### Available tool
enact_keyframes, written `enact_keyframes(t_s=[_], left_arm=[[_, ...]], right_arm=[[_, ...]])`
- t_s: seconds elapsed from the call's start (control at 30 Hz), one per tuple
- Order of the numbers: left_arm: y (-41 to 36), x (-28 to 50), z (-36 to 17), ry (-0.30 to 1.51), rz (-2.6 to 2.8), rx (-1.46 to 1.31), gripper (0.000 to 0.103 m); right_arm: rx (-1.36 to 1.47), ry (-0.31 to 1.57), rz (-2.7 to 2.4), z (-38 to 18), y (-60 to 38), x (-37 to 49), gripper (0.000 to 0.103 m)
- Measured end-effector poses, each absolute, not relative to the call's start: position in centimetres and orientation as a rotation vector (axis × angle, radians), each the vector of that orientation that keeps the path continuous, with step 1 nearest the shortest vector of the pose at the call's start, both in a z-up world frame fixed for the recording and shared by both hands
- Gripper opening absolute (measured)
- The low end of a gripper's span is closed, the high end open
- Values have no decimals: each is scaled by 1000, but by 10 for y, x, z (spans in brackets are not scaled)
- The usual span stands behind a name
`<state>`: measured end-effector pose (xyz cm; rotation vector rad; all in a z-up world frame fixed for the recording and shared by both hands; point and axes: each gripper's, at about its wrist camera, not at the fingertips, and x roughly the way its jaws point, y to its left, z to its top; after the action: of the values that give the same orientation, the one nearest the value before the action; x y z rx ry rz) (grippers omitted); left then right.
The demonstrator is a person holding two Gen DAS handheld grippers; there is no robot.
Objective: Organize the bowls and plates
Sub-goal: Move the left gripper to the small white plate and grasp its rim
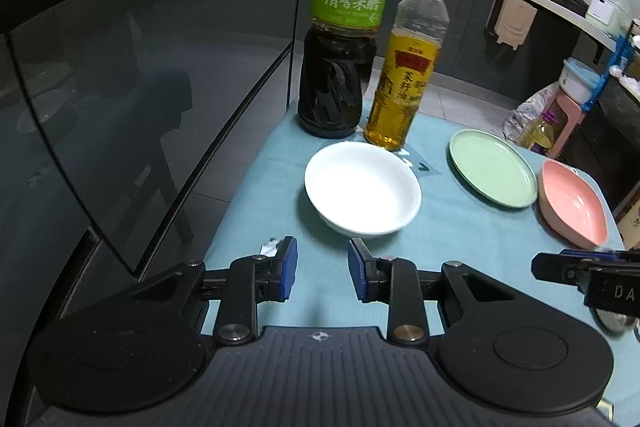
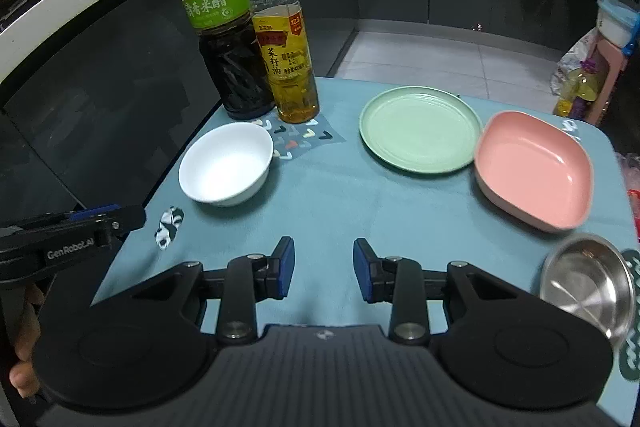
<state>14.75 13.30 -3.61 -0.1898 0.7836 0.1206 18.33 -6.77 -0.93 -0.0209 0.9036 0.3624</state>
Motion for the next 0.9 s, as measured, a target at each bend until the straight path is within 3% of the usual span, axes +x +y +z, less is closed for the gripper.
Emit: enact_keyframes(t_s=[0.9], left_arm=[[160, 215, -63, 860, 145, -249, 26]], right_arm=[[64, 1000, 469, -38, -15, 263, 34]])
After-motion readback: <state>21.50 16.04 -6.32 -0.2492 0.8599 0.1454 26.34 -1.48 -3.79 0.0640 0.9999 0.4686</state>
